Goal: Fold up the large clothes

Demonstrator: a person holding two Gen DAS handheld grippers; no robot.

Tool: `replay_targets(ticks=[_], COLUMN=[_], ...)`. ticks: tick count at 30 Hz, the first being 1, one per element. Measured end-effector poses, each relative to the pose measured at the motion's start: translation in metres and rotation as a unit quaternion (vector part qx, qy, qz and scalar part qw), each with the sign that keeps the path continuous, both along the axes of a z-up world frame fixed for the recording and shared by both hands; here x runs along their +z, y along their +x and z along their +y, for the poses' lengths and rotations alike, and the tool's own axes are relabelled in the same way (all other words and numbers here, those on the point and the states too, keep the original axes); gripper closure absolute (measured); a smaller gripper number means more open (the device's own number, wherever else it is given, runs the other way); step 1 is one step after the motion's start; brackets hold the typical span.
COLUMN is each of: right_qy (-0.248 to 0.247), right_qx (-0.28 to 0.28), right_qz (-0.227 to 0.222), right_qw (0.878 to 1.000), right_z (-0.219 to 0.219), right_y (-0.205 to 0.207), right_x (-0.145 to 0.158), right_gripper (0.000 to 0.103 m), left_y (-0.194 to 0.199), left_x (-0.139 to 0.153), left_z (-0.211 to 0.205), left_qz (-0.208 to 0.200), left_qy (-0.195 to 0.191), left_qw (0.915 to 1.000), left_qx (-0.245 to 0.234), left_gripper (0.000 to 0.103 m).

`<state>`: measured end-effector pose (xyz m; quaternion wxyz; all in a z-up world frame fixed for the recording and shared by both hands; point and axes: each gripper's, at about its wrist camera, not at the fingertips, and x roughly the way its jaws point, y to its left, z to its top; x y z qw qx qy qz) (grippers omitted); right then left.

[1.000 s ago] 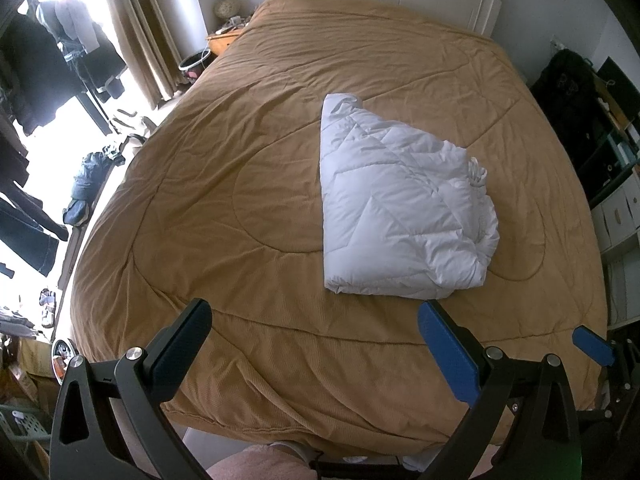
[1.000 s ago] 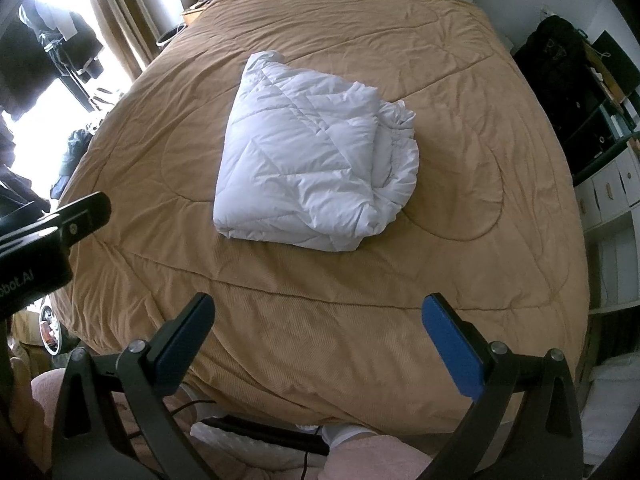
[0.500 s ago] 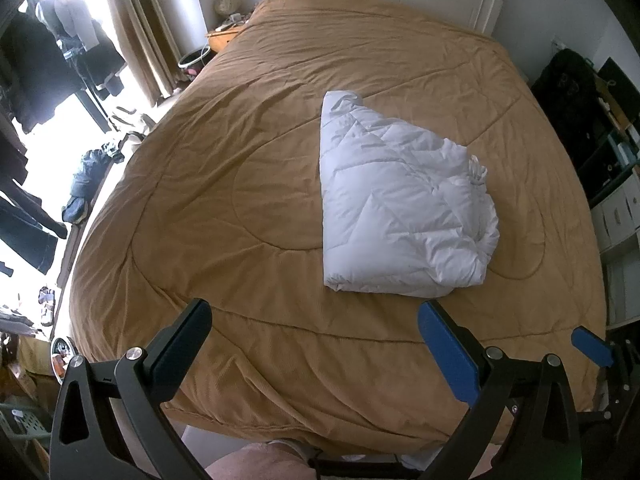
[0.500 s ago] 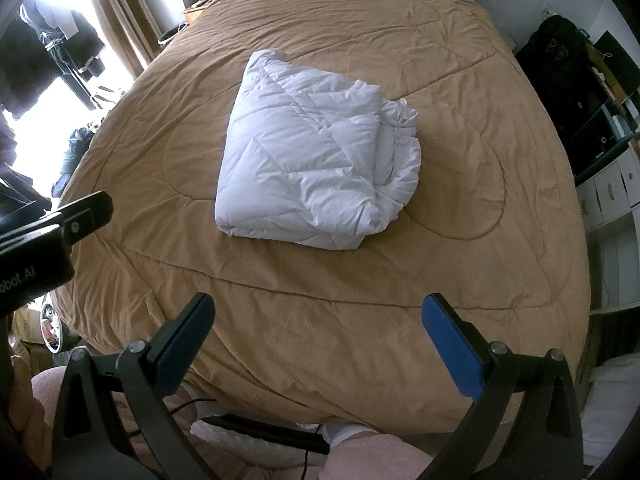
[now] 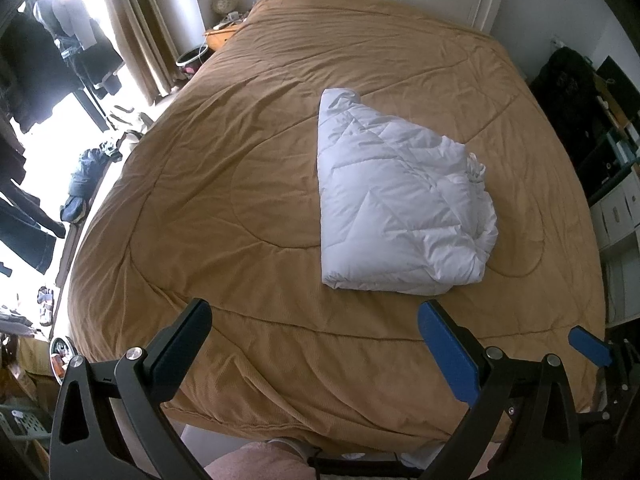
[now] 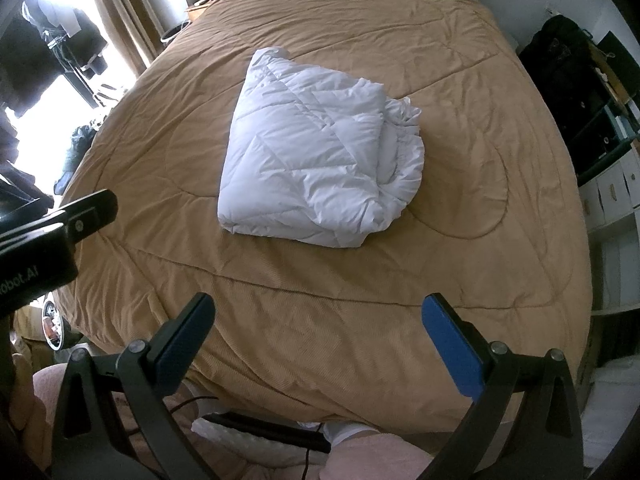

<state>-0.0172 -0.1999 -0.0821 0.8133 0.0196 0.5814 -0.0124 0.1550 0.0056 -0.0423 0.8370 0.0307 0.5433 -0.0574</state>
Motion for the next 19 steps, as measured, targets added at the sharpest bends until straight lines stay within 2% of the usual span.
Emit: replay_targets(ticks=[19], right_qy=[0.001], right_qx=[0.003], right_qz=[0.002], right_qw=[1.000], right_z=[-0.0019], right_y=[0.0023], right_x=[-0.0003], right_gripper=[0.000], left_y=[0.0034], left_x=[-0.0022], left_z=[-0.0005], left_qz=[0.007], left_qy=[-0.001], left_qw=[1.0000], left_qx=[-0.006], left_gripper=[0.000])
